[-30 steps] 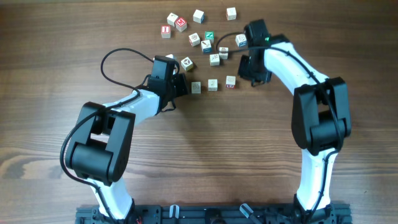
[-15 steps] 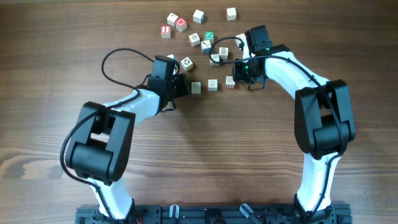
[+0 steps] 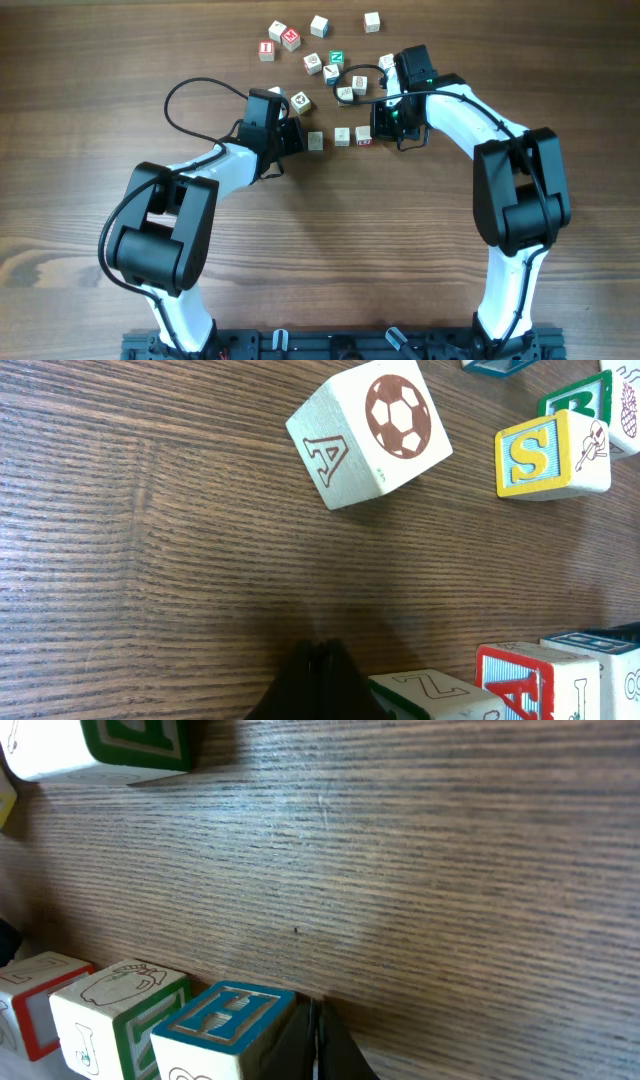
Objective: Form a horizontal line
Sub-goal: 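Lower the H block at the right end of the row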
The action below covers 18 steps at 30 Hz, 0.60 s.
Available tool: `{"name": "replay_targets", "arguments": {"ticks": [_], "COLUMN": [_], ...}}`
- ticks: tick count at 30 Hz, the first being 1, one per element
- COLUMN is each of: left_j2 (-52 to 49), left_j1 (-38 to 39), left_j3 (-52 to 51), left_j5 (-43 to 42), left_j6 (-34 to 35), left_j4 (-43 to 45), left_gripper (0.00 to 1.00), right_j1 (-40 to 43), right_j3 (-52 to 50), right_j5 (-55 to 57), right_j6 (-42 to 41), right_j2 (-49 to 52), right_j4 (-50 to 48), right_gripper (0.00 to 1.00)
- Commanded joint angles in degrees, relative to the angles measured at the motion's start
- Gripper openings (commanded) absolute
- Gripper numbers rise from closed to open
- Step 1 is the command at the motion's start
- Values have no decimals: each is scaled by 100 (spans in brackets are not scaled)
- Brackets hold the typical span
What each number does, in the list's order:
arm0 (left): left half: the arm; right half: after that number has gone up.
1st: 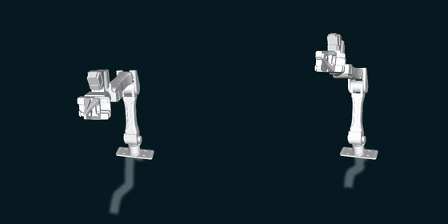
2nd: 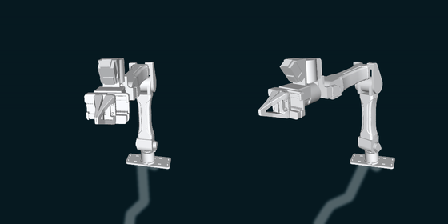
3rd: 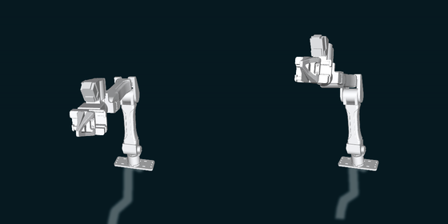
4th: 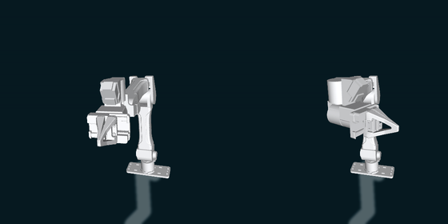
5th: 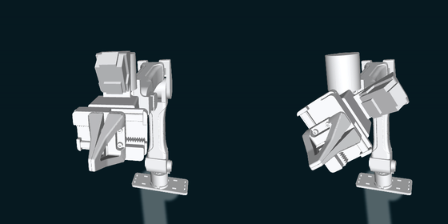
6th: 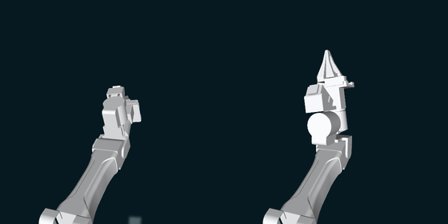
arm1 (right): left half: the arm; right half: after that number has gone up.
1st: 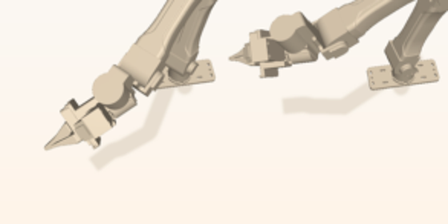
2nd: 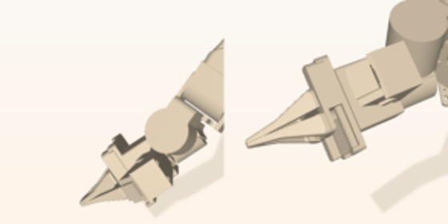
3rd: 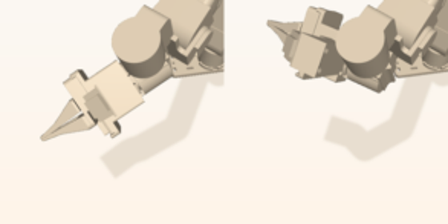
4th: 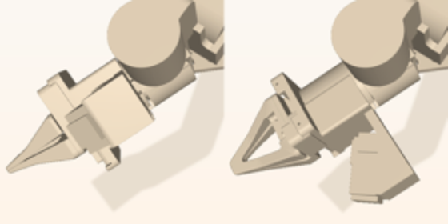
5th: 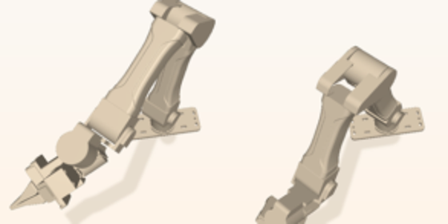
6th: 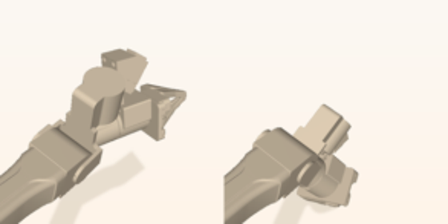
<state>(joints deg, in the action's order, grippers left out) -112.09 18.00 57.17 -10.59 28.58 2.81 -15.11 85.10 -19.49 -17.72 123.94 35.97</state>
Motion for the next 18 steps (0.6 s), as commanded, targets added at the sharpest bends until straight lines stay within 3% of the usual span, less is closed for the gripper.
{"name": "replay_targets", "arguments": {"ticks": [1, 18], "left_j2": [-280, -280], "left_j1": [17, 28], "left_j3": [-146, -146], "left_j5": [13, 15], "left_j6": [39, 210], "left_j4": [-103, 109], "left_gripper": [4, 4], "right_j1": [-46, -426], "right_j3": [-146, -146], "right_j5": [-249, 321], "right_j6": [-247, -372], "right_j2": [149, 149], "right_j4": [9, 109], "right_gripper": [4, 4]}}
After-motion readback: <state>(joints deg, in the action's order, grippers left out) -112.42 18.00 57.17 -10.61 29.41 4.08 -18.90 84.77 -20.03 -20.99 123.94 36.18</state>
